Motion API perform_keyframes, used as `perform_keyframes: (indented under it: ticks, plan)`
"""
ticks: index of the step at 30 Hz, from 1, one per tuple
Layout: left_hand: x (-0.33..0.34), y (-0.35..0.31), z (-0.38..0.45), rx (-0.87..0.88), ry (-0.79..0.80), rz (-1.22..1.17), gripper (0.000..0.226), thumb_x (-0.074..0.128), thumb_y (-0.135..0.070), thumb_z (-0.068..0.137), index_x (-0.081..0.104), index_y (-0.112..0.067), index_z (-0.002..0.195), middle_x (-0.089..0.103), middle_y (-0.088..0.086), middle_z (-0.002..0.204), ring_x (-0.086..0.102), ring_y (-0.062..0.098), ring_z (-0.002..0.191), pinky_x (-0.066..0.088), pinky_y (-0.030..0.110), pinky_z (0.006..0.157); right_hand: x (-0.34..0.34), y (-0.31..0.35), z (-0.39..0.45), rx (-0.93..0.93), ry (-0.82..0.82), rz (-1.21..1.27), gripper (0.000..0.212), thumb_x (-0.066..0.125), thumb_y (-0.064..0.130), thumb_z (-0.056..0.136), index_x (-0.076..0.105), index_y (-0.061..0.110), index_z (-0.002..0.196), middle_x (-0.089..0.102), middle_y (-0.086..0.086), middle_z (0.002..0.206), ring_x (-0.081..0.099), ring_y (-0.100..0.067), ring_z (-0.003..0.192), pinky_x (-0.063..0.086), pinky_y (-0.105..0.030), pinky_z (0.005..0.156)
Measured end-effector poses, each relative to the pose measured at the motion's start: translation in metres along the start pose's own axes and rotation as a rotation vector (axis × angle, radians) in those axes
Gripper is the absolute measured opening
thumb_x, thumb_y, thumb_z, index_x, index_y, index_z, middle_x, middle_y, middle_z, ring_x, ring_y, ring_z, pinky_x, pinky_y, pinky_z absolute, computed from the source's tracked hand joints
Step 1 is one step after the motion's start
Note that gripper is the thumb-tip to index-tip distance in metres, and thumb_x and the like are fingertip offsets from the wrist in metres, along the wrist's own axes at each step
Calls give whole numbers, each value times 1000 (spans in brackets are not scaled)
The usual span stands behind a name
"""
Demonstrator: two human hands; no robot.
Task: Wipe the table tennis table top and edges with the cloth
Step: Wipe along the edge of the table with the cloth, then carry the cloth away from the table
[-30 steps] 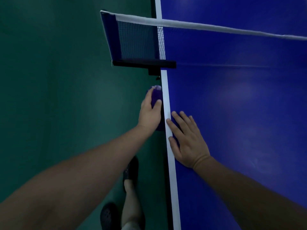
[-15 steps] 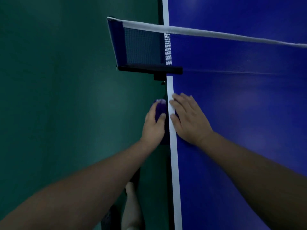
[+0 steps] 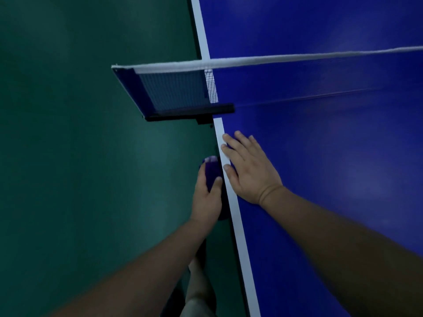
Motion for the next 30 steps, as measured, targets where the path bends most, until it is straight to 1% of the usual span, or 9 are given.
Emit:
perform_keyframes:
  ticks: [4,7,10,14,16,19,21,27,30]
  plan:
    - [-9,-10,-3,-14,97,99,55,50,-13,101,36,-59,127,48,-26,138,48,-7,123,38,29,113,-1,0,0,16,44,-2,53,32,34,102,46,9,146,32,-4,161,20,-25,152,16,-47,124]
    - [-21,-18,-21,-69,175,139,57,56,-17,98,34,-61,128,55,-20,130,58,-2,108,50,24,94,-4,4,-1,33,74,-11,53,29,35,102,46,10,147,30,-4,162,19,-24,152,16,-46,124]
    - [-33,-28,-34,-153,196,125,68,66,-21,91,29,-39,144,55,-11,125,61,5,100,51,20,77,-7,6,-2,57,121,-13,56,27,37,102,46,9,146,32,-5,161,22,-26,151,20,-48,123]
    - [-52,-51,-39,-195,291,164,80,73,-22,70,28,-27,136,56,-2,114,61,12,88,50,18,63,-16,16,0,127,226,63,59,20,39,104,31,10,154,14,-3,167,5,-25,154,8,-45,125]
    - [-69,-65,-40,-180,353,212,80,74,-20,66,30,-30,132,55,1,116,61,16,91,50,20,63,-25,31,-1,199,257,52,53,27,34,108,28,11,155,10,-3,167,3,-25,154,7,-43,126]
    - [-100,-80,-40,-136,416,274,86,74,-23,55,37,-31,133,56,0,120,61,19,100,51,24,70,-32,66,-14,304,238,34,50,32,34,108,33,13,153,19,-5,165,12,-27,153,12,-42,124]
    - [-124,-89,-42,-114,468,303,89,76,-25,54,39,-32,135,57,-2,121,62,17,102,51,26,72,-32,97,-29,410,231,100,52,35,34,108,29,15,156,19,-4,165,11,-27,153,11,-42,123]
    - [-169,-114,-53,-62,659,419,72,75,-11,79,38,-34,136,56,-12,120,61,10,100,50,21,69,-48,187,-81,701,183,165,57,33,40,107,19,21,159,11,2,167,4,-20,154,5,-41,126]
    - [-172,-127,-62,-16,711,437,69,73,-9,82,36,-34,134,54,-11,121,59,11,101,53,28,75,-56,213,-105,797,138,156,57,30,42,108,17,21,159,9,3,167,2,-21,154,5,-41,125]
Point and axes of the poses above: each hand's wrist, its own z-axis towards the middle knuckle, its own x-axis out of the palm, y = z × x, the point moved 3 cm from there along z, towards the middle knuckle
